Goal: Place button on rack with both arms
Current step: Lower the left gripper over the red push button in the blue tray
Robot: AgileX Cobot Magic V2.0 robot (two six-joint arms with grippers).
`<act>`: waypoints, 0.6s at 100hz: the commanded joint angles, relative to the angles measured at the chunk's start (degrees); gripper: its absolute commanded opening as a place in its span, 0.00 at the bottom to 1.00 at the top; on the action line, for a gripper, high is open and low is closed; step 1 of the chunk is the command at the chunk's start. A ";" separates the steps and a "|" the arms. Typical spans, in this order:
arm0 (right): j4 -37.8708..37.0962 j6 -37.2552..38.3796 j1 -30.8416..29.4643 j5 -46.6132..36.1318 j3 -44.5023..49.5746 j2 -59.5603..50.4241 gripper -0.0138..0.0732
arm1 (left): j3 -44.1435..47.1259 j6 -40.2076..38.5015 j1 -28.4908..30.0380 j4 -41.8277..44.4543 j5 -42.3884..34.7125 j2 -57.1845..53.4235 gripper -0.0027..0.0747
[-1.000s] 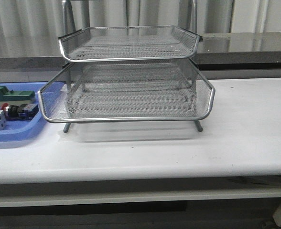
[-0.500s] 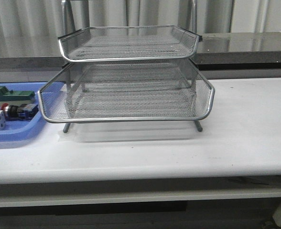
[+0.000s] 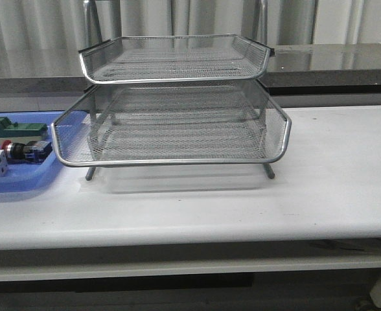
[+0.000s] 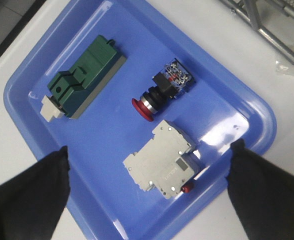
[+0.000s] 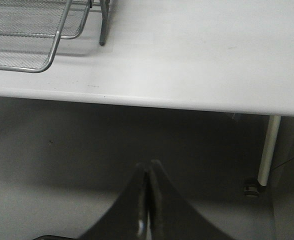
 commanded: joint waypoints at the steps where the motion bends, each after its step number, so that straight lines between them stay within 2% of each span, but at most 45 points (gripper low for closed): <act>1: -0.48 0.03 0.04 -3.25 -1.90 0.32 0.08 | -6.36 0.89 -0.39 -0.42 1.15 1.86 0.84; 16: -0.48 0.03 0.04 -3.25 -1.90 0.32 0.08 | -14.50 4.11 -1.73 -0.29 6.56 9.04 0.84; 27: -0.48 0.03 0.04 -3.25 -1.90 0.32 0.08 | -19.20 4.28 -3.38 4.03 8.27 13.79 0.84; 36: -0.48 0.03 0.04 -3.25 -1.90 0.32 0.08 | -22.68 4.28 -4.36 7.00 9.17 17.05 0.84; 60: -0.48 0.03 0.04 -3.25 -1.90 0.32 0.08 | -28.47 4.87 -4.64 6.81 9.51 23.30 0.84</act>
